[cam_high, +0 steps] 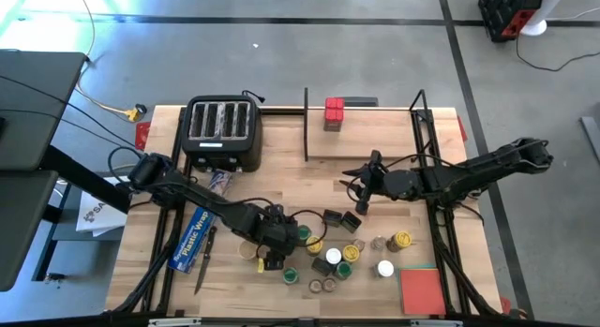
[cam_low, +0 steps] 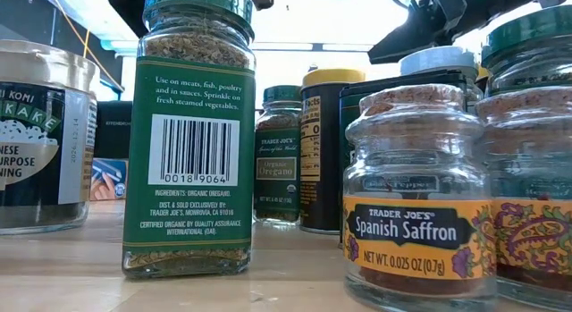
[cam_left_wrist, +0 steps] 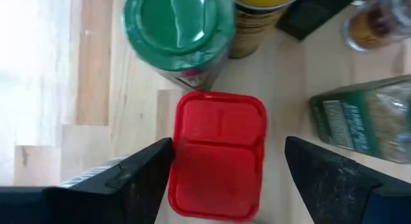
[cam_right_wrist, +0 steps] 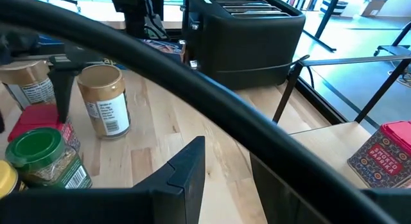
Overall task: Shelf spices
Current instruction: Put the red seasoning can on the shelf aligned with the other red seasoning can
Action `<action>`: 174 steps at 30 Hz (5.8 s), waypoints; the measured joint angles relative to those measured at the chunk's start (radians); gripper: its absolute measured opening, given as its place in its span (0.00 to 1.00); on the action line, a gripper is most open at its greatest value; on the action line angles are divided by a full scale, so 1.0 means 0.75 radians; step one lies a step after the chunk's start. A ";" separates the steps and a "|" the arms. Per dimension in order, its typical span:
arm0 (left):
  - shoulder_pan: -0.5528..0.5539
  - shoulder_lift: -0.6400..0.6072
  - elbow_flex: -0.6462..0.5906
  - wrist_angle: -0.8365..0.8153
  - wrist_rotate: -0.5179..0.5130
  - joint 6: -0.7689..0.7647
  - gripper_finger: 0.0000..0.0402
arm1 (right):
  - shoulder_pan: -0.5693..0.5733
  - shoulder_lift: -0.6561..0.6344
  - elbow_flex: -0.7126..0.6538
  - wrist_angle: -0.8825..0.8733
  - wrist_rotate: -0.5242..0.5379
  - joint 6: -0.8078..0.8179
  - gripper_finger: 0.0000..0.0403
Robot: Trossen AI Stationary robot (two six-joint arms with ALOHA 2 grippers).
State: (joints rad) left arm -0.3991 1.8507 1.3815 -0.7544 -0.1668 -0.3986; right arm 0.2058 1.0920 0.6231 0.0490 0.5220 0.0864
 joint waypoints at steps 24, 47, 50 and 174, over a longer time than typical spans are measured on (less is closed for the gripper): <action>0.054 0.000 -0.025 -0.007 0.107 0.013 0.53 | 0.019 -0.032 0.001 -0.010 0.020 0.011 0.29; 0.465 0.016 0.658 -0.371 -0.068 0.542 0.53 | 0.310 -0.341 0.003 -0.152 0.410 -0.006 0.29; 0.564 0.112 0.762 -0.312 -0.056 0.719 0.53 | 0.312 -0.341 0.003 -0.153 0.410 0.003 0.29; 0.581 0.126 1.253 -0.895 -0.420 0.499 0.00 | -0.901 0.305 0.001 -0.117 -0.257 0.033 0.09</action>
State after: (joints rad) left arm 0.0368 1.9453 2.3211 -1.4259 -0.4818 -0.0243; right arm -0.4697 1.3207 0.6239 -0.0385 0.3292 0.1112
